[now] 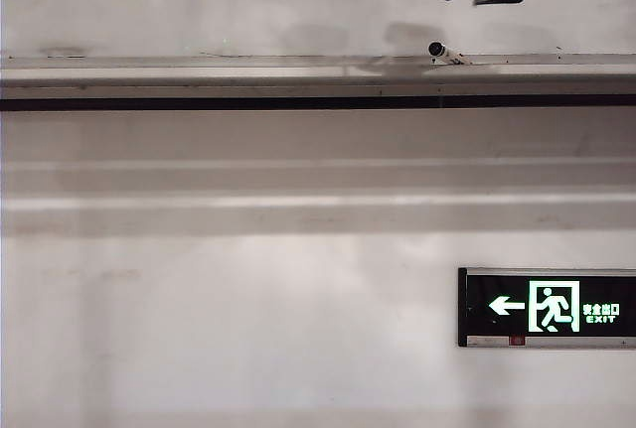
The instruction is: Take a marker from the whiteboard tray, write "Hi!" on the whiteboard, and then put the marker back vertically into the whiteboard tray.
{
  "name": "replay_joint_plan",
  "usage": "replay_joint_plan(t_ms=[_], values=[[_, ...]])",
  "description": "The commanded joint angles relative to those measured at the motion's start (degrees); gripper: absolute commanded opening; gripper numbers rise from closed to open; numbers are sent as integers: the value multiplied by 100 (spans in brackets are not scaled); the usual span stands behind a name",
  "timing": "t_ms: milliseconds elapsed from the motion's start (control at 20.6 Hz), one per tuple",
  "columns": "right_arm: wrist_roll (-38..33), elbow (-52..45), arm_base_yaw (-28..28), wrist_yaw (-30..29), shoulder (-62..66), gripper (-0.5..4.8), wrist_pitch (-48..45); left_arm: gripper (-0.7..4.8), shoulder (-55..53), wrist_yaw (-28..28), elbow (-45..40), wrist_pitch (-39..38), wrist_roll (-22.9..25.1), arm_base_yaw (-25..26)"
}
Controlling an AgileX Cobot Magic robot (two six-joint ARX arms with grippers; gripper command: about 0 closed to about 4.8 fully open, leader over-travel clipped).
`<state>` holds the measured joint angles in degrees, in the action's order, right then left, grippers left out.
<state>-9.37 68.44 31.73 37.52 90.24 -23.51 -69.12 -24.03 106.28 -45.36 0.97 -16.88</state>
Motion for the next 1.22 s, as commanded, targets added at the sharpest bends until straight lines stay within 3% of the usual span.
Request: replay_joint_plan(t_ms=[49,875,1118,1216], values=[[66,13,-179,-17,59,479,-2,-6,15,-52,37,131,-13,-2],[649,13,-413,-98,621,479,90,-6,17,-177,37,136,-13,-2],[811,15,-546,155,623,479,94,-6,17,-238,37,173,-15,-2],[811,15,-616,146,623,439,94,-6,26,-238,37,210,-15,-2]])
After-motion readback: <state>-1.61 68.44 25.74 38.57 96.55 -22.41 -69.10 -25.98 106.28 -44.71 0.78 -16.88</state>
